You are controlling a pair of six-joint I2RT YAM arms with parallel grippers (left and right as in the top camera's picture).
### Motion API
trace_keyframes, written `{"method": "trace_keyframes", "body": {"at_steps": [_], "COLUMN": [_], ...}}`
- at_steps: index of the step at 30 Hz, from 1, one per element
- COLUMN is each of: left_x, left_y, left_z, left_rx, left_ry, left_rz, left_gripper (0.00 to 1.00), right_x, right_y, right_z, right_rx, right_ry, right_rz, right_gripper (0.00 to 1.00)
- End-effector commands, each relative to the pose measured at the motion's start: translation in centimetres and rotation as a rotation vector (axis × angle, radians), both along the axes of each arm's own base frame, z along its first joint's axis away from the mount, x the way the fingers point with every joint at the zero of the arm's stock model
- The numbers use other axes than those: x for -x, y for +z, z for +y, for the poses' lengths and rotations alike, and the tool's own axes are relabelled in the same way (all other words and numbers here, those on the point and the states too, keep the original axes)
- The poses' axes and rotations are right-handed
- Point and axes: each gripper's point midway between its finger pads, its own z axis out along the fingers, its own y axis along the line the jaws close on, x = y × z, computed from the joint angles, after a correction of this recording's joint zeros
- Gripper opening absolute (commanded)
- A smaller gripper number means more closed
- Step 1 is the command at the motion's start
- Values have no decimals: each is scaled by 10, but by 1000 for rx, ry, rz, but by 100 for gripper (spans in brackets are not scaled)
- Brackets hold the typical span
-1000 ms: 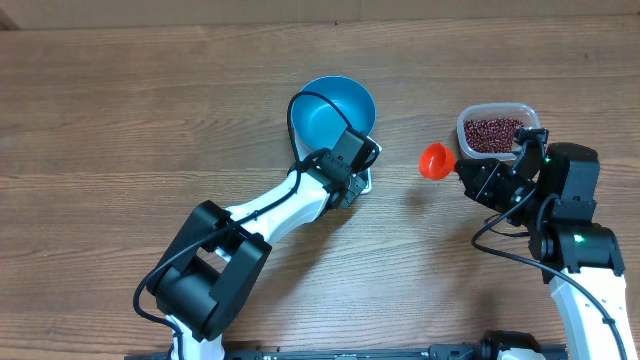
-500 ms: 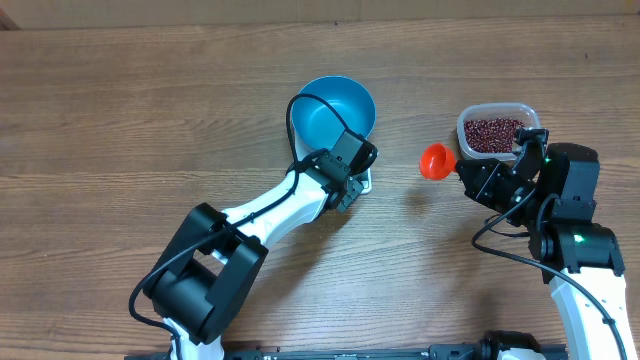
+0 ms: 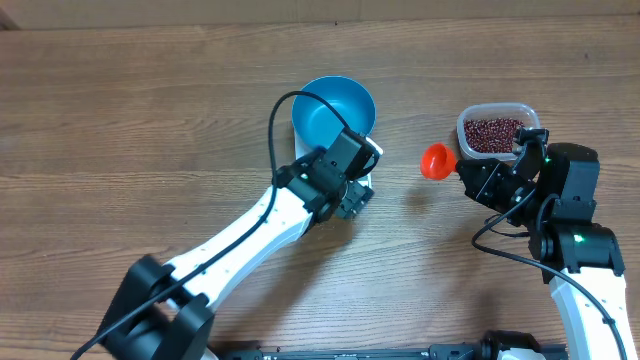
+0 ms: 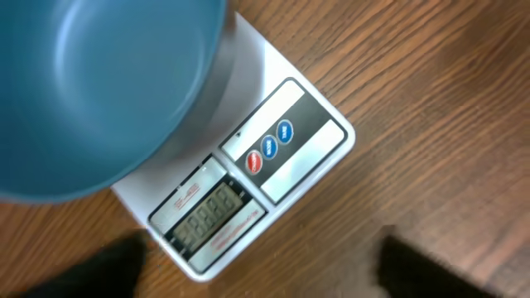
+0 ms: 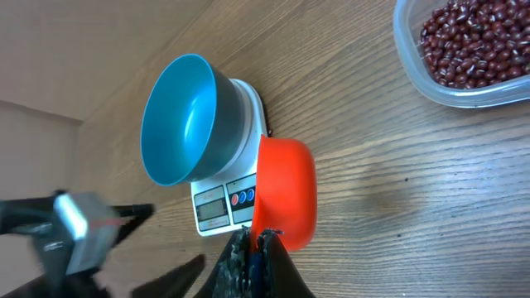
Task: Scoop item into bowl and weigh 150g on scale
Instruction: 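Lift the left gripper back from the scale and hold it open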
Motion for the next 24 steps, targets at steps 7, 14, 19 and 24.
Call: {"method": "trace_keyframes", "body": {"at_steps": [7,14,19,24], "left_x": [21,23,20,19], "left_y": [53,84,108,113], "left_z": [21,48,64,68], "left_rx": [85,222,320,327], "left_ry": [60,97,129,138], "left_rz": [-20,16,-9,-25], "left_gripper": [100,100,100,99], "right_x": [-4,-3,-2,-2], "right_y": [16,16,14,14], "right_z": [-3,-3,-3,-3], "right_rx": [17,16,15,16], "right_ry": [-7,-7,-7,-7], "right_rz": [-48,-44,-34,-35], "right_gripper": [4,4,4,4]}}
